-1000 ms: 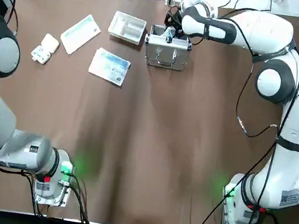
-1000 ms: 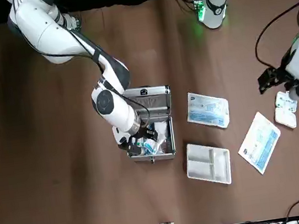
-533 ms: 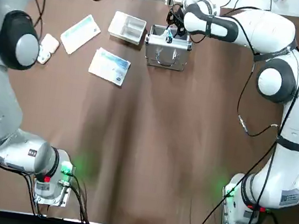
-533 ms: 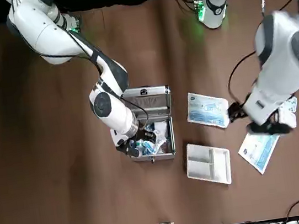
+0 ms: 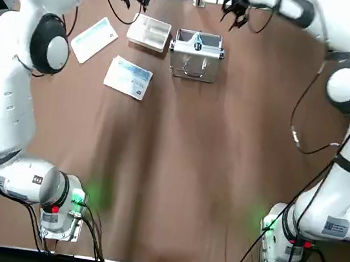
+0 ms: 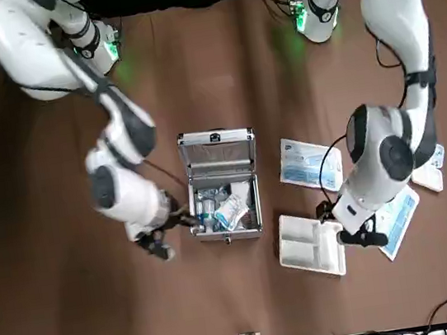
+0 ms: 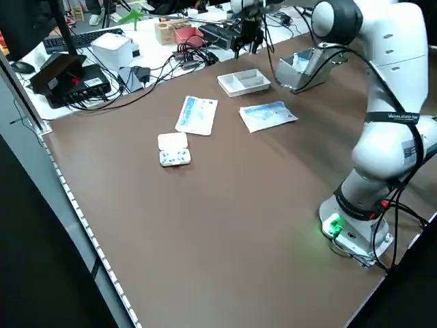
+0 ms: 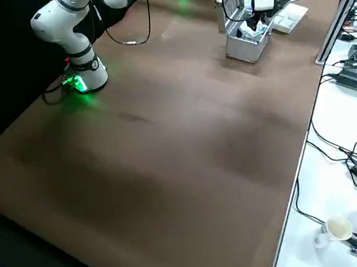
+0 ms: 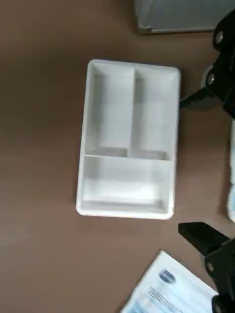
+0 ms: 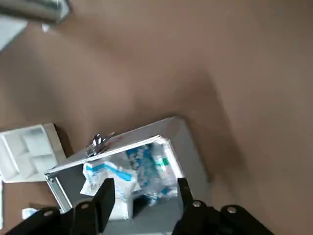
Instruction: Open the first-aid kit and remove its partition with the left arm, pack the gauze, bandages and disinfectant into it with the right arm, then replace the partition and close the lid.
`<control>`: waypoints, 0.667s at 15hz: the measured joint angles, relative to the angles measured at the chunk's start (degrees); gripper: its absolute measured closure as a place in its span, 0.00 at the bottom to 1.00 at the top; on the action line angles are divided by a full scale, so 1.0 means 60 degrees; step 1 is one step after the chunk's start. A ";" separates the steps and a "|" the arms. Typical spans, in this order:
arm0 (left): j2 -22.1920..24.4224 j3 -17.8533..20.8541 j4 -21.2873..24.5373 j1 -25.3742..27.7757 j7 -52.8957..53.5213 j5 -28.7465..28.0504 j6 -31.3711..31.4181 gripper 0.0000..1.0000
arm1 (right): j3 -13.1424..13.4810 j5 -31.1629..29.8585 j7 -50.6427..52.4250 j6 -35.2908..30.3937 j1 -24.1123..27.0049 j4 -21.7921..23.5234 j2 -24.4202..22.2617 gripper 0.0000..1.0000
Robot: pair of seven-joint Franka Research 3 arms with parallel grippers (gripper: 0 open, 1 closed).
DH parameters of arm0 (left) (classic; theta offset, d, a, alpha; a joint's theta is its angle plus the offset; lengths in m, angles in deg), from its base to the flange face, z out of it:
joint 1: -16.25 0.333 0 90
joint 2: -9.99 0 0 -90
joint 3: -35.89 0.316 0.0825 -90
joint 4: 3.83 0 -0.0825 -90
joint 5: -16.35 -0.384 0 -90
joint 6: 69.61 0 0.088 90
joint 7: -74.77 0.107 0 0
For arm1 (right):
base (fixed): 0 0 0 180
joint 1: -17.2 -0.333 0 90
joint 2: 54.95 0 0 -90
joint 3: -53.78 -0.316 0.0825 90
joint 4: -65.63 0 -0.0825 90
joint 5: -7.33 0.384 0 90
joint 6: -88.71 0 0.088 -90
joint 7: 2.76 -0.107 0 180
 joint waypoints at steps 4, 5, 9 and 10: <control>-0.0772 0.0005 -0.0041 -0.0075 0.0005 0.0000 0.0874 0.00 | -0.1258 -0.0036 0.1201 -0.1373 0.2441 -0.0021 -0.0408 0.40; -0.1119 0.0012 -0.0050 -0.0174 0.0006 0.0000 0.1024 0.00 | -0.1430 -0.0041 0.2044 -0.1823 0.3336 -0.0030 -0.0723 0.40; -0.1632 0.0026 -0.0073 -0.0248 0.0006 0.0000 0.1786 0.00 | -0.1463 -0.0042 0.3704 -0.2500 0.4774 -0.0035 -0.1343 0.40; -0.1739 0.0028 -0.0075 -0.0249 0.0006 0.0000 0.2011 0.00 | -0.1470 -0.0042 0.4012 -0.2684 0.5074 -0.0036 -0.1469 0.40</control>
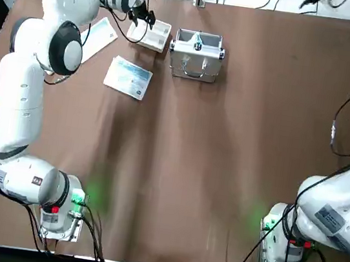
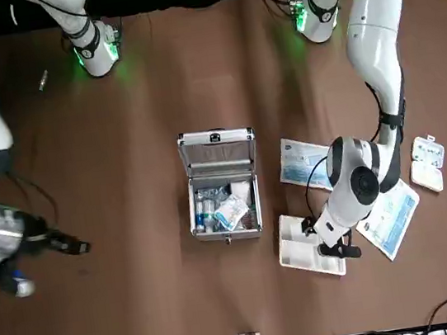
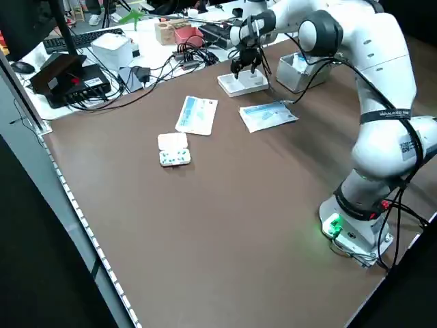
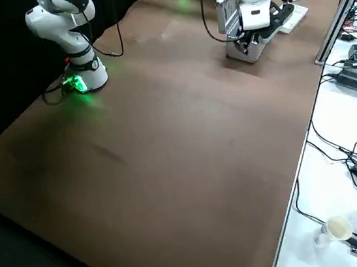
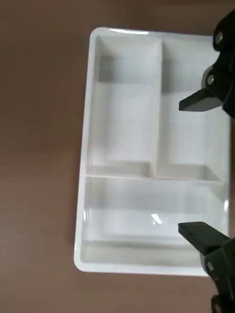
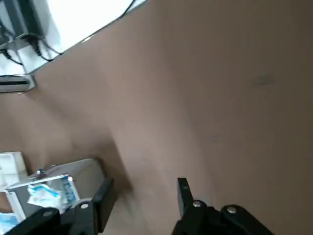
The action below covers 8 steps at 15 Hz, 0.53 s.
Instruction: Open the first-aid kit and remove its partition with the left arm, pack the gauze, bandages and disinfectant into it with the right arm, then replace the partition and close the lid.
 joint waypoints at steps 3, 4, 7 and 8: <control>-0.0271 0.0000 -0.0004 -0.0036 -0.0001 0.0000 0.0308 0.01 | -0.0013 0.0000 0.0638 -0.0218 0.0664 0.0003 -0.0339 0.39; -0.0318 0.0001 -0.0004 -0.0040 -0.0001 -0.0001 0.0349 0.02 | -0.0014 -0.0002 0.0750 -0.0265 0.0808 0.0002 -0.0450 0.38; -0.0337 0.0010 -0.0012 -0.0039 -0.0001 -0.0003 0.0354 0.04 | -0.0014 -0.0027 0.1090 -0.0532 0.1060 0.0006 -0.0736 0.36; -0.0337 0.0014 -0.0015 -0.0038 -0.0001 -0.0005 0.0353 0.10 | -0.0014 -0.0030 0.1195 -0.0599 0.1119 0.0007 -0.0826 0.29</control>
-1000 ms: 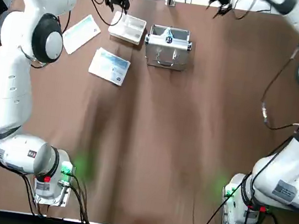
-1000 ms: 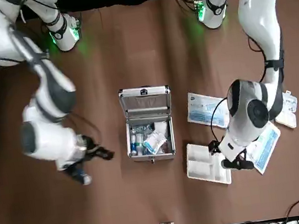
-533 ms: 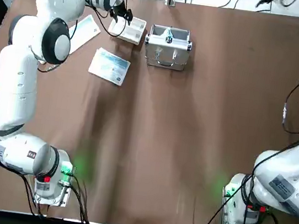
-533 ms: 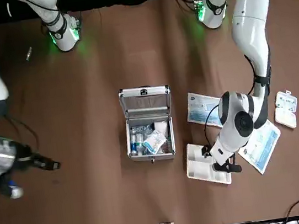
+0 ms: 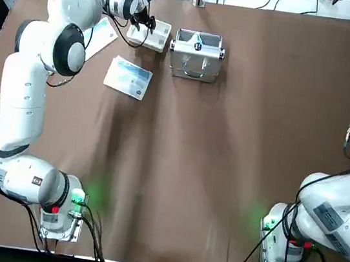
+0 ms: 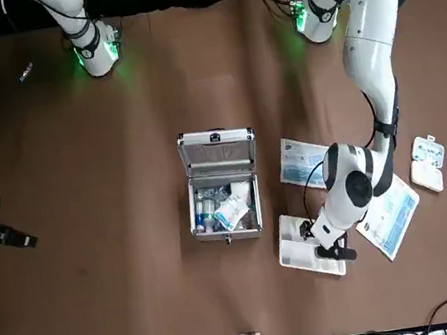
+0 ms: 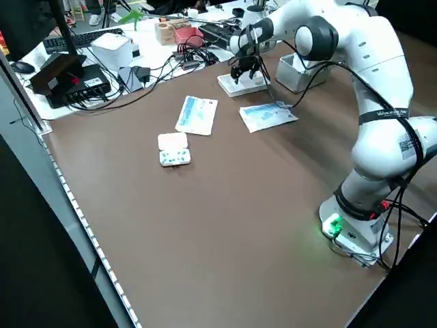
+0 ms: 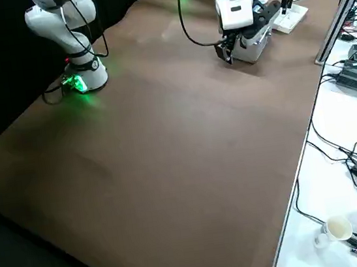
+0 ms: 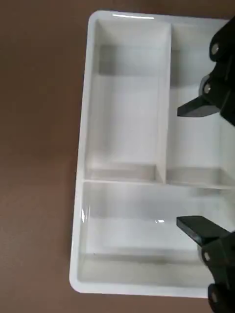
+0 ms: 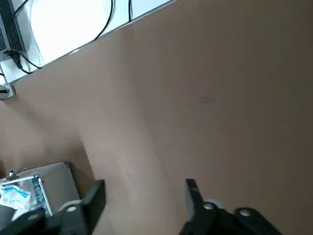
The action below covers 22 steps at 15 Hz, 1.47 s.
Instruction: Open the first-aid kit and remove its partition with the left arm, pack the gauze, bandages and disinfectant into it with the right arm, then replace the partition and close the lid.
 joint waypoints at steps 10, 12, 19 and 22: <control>-0.0145 0.0135 0.0000 0.0021 0.0001 -0.0175 -0.0001 0.36 | -0.0040 -0.0021 0.0132 -0.0125 0.0045 0.0066 -0.0402 0.01; -0.0148 0.0138 0.0000 0.0028 0.0001 -0.0185 -0.0007 0.38 | -0.0097 -0.0021 0.0134 -0.0124 0.0031 0.0066 -0.0410 0.01; -0.0185 0.0140 0.0001 0.0029 0.0000 -0.0187 -0.0016 0.69 | -0.0860 -0.0022 0.0134 -0.0329 0.0346 0.0072 -0.0967 0.01; -0.0240 0.0140 0.0001 0.0026 -0.0002 -0.0187 -0.0017 0.78 | -0.0858 -0.0022 0.0154 -0.0333 0.0392 0.0133 -0.0975 0.02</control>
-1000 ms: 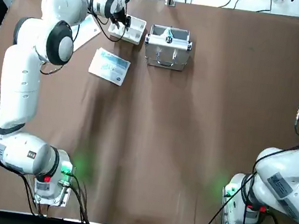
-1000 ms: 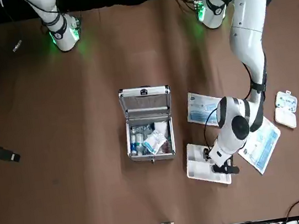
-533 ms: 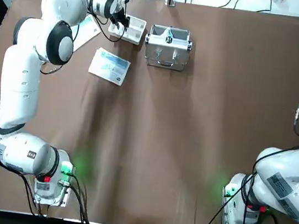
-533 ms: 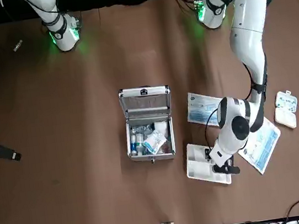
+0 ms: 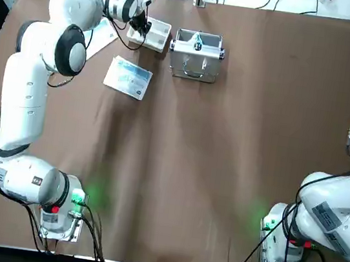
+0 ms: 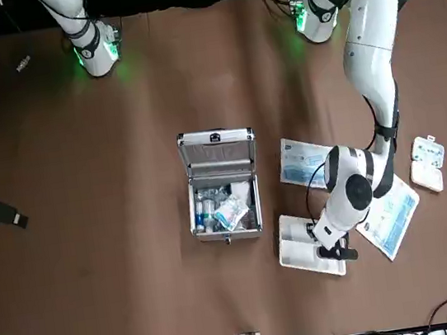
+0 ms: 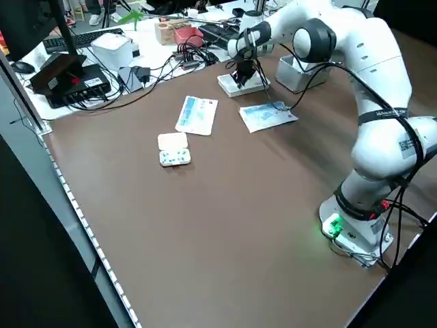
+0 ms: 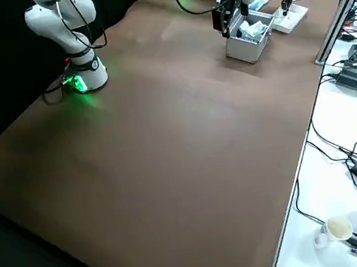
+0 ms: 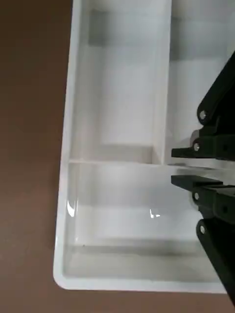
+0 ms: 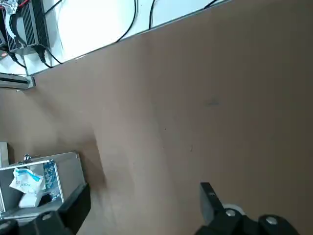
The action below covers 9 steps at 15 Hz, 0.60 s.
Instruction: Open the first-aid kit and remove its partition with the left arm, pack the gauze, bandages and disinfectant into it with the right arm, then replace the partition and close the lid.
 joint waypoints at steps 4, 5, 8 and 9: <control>0.0008 0.0001 -0.0053 -0.0002 0.0000 -0.0021 0.0000 0.96 | 0.0545 -0.0003 0.0228 -0.0268 -0.0464 0.0026 -0.0044 0.01; 0.0006 0.0000 -0.0059 -0.0008 0.0000 -0.0021 0.0000 0.96 | 0.1017 0.0000 0.0447 -0.0271 -0.0817 0.0007 -0.0114 0.01; 0.0007 0.0000 -0.0107 -0.0025 0.0000 -0.0021 0.0003 0.96 | 0.3168 0.0307 0.1273 -0.0309 -0.2446 -0.0092 -0.0512 0.01; 0.0016 0.0001 -0.0160 -0.0020 0.0000 -0.0021 0.0006 0.96 | 0.4051 0.0620 0.1464 -0.0316 -0.3102 -0.0121 -0.0722 0.01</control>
